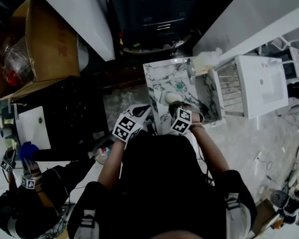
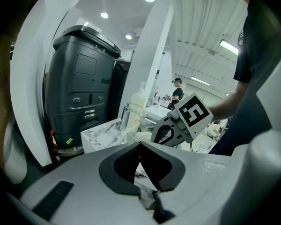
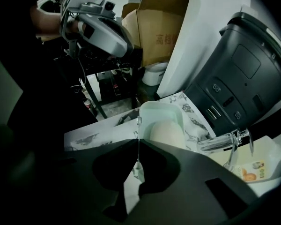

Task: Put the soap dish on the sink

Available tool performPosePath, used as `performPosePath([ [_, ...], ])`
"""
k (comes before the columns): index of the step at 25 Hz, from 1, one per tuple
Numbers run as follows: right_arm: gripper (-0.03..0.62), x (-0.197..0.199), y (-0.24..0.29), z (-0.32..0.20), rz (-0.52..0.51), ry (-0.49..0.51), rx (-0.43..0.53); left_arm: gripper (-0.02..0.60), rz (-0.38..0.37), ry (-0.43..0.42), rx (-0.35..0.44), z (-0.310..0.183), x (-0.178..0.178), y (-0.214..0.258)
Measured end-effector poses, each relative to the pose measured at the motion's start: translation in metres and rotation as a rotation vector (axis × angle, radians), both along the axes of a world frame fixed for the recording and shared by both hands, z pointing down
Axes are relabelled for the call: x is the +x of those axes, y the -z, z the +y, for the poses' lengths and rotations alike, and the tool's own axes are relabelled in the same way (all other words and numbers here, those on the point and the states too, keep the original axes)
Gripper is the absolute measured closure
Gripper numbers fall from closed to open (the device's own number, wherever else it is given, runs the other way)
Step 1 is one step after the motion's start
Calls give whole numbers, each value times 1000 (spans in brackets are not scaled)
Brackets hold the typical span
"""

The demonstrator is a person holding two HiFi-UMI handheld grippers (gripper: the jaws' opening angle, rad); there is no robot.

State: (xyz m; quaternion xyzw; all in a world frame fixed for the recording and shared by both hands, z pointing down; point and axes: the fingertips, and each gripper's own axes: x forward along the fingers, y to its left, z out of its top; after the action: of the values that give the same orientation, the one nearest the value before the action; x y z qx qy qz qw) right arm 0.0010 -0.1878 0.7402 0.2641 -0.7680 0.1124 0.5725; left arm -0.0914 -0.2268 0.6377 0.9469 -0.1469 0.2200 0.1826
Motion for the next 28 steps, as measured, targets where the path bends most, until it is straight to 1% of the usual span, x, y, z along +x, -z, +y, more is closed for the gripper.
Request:
performPosePath([
  [8,595,-3,-11,-25,34,1,-4,581,3,-29,-14,-17,-4,-11],
  [15,594,3,-31,-47,82,38,-23,581,0,-42,-27,-26,-6,-14],
  [28,589,7,-72,-71,164,97,-62,581,-15,-36,-52,-30,-20,-24],
])
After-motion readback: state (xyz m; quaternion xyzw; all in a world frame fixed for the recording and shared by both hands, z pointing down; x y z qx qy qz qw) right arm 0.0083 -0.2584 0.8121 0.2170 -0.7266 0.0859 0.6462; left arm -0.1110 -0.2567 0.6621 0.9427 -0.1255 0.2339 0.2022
